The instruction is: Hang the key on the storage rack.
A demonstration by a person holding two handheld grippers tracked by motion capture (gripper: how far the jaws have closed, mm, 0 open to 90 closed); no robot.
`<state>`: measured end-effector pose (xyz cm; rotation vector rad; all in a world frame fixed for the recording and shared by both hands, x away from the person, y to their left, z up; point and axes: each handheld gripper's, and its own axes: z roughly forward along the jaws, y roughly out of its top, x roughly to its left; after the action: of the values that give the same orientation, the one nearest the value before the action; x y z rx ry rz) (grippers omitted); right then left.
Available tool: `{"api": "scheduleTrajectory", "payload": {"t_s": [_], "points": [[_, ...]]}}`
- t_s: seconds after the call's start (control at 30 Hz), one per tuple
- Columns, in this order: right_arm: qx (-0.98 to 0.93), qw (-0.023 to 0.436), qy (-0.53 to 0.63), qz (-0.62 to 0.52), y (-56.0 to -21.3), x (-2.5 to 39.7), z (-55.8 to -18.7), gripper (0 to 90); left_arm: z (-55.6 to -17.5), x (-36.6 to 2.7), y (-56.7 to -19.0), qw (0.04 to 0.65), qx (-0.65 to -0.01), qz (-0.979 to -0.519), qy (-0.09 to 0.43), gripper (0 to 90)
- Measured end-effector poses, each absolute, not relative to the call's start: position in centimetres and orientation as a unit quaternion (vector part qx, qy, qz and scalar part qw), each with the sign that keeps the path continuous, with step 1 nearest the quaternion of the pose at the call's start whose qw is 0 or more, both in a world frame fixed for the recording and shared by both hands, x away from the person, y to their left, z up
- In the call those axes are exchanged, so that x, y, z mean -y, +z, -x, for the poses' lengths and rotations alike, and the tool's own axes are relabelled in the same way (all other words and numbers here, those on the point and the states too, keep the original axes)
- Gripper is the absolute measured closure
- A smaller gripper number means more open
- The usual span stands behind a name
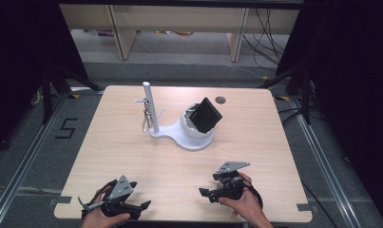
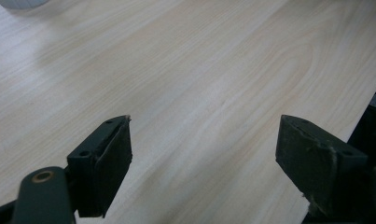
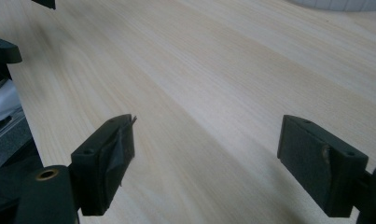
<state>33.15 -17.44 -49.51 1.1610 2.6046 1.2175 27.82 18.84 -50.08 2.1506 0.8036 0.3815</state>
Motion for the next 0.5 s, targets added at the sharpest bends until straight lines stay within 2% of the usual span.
{"api": "scheduleTrajectory", "payload": {"t_s": [0.5], "points": [[-0.845, 0.029, 0.393, -0.361, -49.56, 16.96, -32.95, 18.1, -27.01, -18.2, -50.61, 0.391, -0.315, -0.851, 0.154, 18.2]]}}
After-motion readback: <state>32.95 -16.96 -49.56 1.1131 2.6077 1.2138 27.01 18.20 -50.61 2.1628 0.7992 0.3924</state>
